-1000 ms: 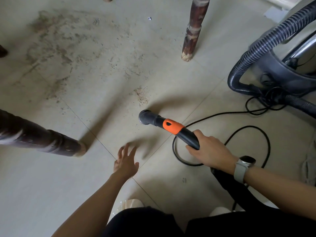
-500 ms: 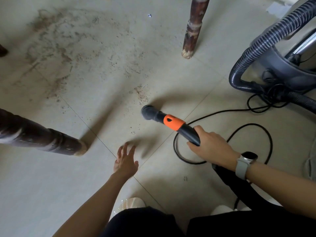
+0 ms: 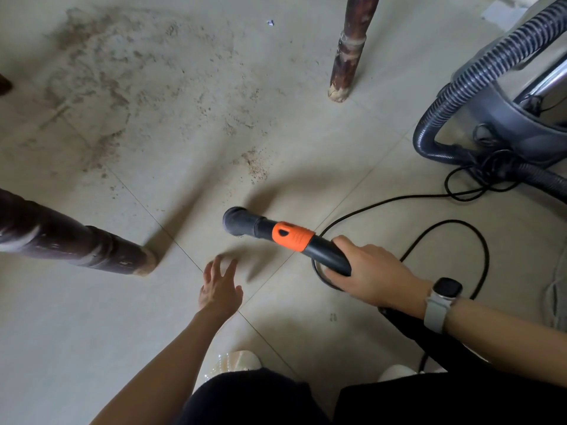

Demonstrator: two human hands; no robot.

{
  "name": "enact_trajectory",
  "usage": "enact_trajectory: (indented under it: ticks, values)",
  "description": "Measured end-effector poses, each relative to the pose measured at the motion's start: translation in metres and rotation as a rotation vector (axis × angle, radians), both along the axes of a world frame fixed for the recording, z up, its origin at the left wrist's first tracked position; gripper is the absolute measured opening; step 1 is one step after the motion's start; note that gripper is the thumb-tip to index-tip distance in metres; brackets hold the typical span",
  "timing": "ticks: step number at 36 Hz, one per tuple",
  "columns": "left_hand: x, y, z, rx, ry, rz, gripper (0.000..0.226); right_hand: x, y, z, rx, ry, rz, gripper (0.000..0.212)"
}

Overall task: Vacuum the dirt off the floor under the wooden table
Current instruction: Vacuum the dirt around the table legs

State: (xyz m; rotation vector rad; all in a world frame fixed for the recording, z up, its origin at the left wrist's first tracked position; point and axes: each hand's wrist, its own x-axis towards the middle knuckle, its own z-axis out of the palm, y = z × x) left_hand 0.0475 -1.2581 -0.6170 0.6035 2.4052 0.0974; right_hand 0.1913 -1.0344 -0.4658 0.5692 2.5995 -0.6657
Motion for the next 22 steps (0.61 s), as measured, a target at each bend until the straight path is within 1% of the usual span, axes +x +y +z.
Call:
enact_trajectory:
  ticks: [4, 7, 11, 17, 19, 22]
  values:
    - [-0.001, -0.002, 0.001, 0.0, -0.001, -0.008, 0.064, 0.0, -0.013, -0.006, 0.053, -0.025, 0.123, 0.035]
    - [0.0, -0.004, 0.001, 0.001, 0.005, -0.013, 0.065, 0.001, -0.015, -0.007, 0.088, -0.037, 0.152, 0.035]
    - [0.001, -0.005, 0.001, -0.004, -0.003, -0.009, 0.065, 0.003, -0.008, -0.007, 0.104, -0.028, 0.098, 0.033]
    - [0.002, -0.002, 0.003, 0.0, 0.007, -0.011, 0.065, 0.001, 0.012, 0.001, 0.182, 0.005, -0.089, 0.03]
    - [0.002, -0.002, 0.002, -0.001, 0.016, -0.008, 0.064, 0.0, 0.014, 0.001, 0.153, -0.003, -0.1, 0.029]
    - [0.003, -0.001, 0.003, -0.014, 0.02, 0.002, 0.064, 0.002, 0.008, -0.002, 0.046, -0.023, -0.044, 0.026]
